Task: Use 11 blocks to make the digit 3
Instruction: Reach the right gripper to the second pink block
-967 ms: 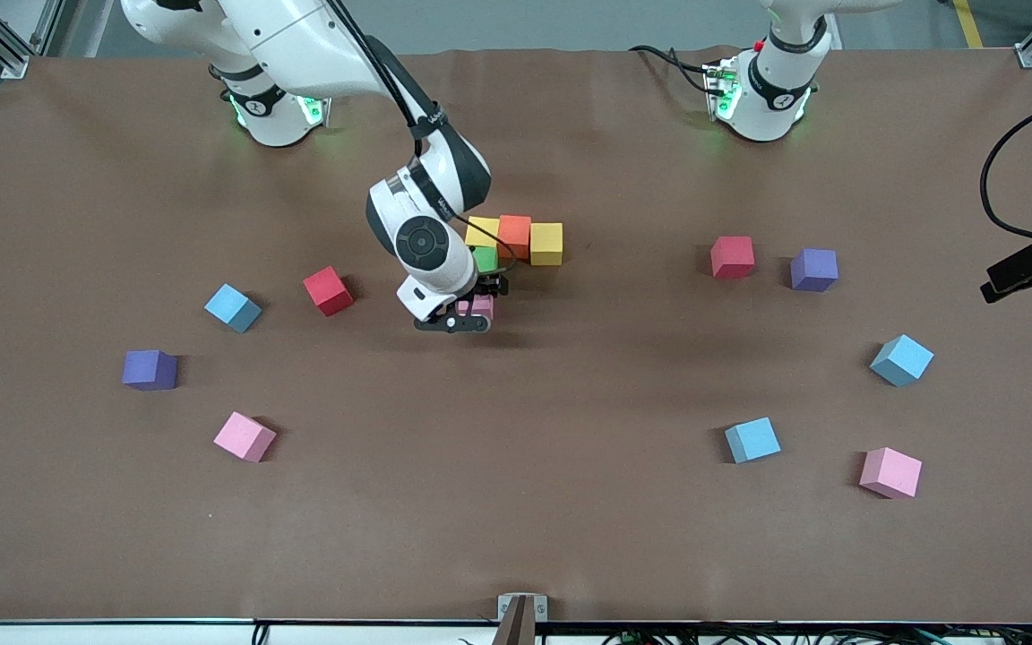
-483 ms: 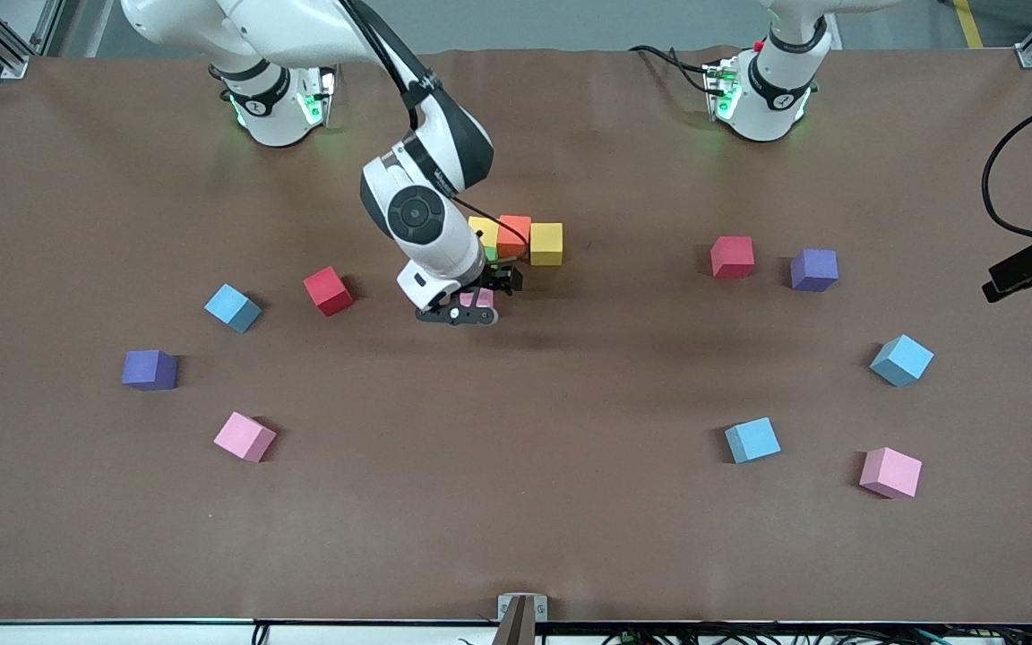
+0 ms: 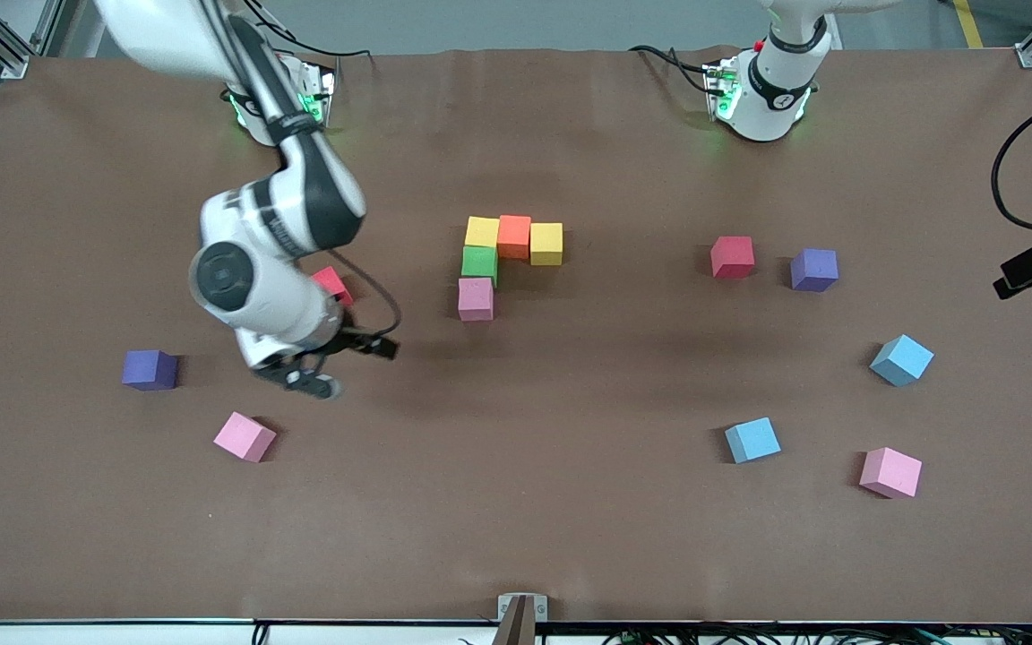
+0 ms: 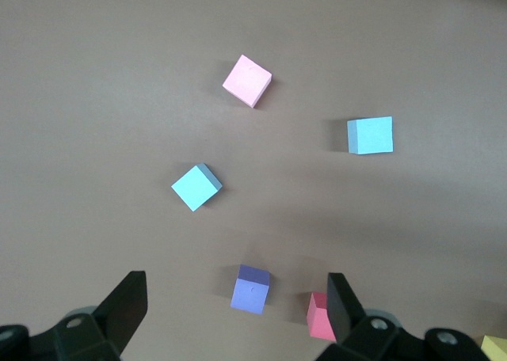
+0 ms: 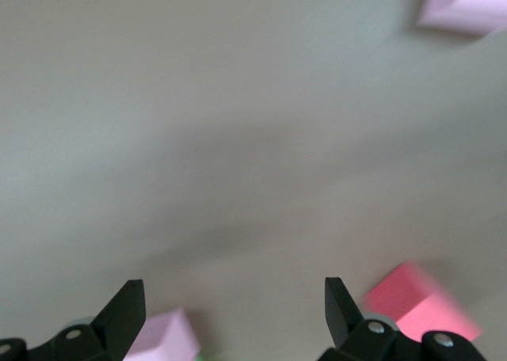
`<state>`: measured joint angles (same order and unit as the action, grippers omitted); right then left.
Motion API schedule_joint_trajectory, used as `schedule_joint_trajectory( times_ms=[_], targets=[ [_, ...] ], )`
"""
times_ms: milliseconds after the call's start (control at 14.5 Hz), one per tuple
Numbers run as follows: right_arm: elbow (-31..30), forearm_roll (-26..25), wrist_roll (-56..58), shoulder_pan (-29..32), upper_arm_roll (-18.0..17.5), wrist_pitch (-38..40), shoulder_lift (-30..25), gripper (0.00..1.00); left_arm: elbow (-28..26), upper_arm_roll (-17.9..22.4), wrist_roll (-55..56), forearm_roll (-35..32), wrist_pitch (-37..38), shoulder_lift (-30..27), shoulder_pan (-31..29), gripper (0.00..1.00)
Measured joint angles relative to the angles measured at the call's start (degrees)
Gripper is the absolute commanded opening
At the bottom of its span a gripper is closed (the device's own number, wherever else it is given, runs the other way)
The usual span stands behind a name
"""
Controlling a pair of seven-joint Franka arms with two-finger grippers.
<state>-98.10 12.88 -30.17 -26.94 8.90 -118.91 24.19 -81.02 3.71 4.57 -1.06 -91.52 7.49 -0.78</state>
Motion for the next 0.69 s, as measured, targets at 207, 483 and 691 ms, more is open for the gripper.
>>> schedule_joint_trajectory(
  times_ms=[207,483,691],
  targets=[
    [-0.47,-1.33,8.07,5.28,0.05,0.41,0.5,1.0,0.0,0.27,0.0,0.0,0.22,-0.66,0.0,1.0],
    [-0.64,-3.56,11.36,10.02,0.05,-4.81,2.05,1.0,-0.01,0.83,0.0,0.0,0.81,-0.71,-0.02,1.0],
    [-0.58,-7.64,15.96,12.63,0.03,-8.82,4.6,1.0,-0.01,1.27,0.0,0.0,1.99,-1.21,-0.02,1.0]
  ],
)
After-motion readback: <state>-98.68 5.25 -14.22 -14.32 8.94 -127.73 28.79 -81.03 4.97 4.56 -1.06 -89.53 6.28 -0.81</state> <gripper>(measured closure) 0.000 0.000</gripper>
